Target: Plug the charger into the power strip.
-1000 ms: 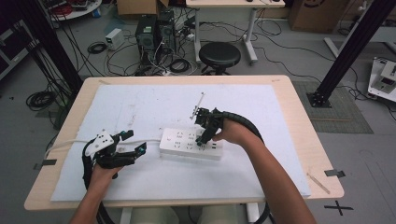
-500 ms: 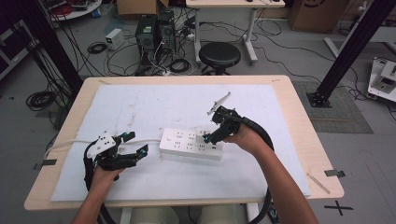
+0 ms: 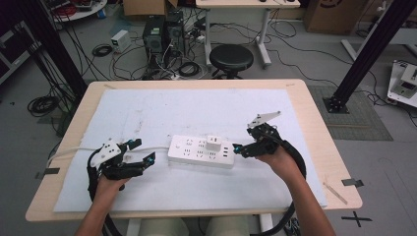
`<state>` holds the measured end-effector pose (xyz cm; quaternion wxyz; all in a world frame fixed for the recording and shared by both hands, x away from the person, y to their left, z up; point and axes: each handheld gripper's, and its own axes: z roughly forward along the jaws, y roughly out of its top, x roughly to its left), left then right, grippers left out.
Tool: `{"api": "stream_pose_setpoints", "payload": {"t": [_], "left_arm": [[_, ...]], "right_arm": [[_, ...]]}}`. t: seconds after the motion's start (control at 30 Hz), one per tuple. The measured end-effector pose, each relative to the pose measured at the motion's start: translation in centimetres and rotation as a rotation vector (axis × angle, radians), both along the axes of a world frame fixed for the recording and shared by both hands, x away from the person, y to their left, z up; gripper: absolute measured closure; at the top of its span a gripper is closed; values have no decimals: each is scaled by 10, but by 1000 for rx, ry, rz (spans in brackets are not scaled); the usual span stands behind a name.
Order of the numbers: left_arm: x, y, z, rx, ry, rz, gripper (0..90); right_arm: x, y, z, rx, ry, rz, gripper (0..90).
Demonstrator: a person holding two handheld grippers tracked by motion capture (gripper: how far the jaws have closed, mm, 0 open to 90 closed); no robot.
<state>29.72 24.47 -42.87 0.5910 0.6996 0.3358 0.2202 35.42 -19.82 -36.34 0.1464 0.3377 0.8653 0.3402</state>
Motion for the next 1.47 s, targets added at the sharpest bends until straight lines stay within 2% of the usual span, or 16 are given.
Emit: {"api": "stream_pose_setpoints", "payload": {"t": [0.1, 0.27, 0.3, 0.57, 0.97, 1.47], "left_arm": [[-1, -1, 0, 6, 2, -8, 216], [-1, -1, 0, 5, 1, -10, 216], [-1, -1, 0, 6, 1, -8, 216], [-3, 3, 1, 2, -1, 1, 216], [-5, 3, 3, 10, -4, 2, 216], [-5, 2, 2, 11, 0, 2, 217]], "right_arm": [[-14, -16, -7, 38, -22, -46, 216], [-24, -27, -12, 80, -55, -72, 216], [-28, -33, -14, 104, -65, -80, 216], [-41, -46, -19, 140, -95, -132, 215], [-57, -60, -27, 173, -123, -200, 214], [-60, -64, -30, 178, -137, -214, 214]]}}
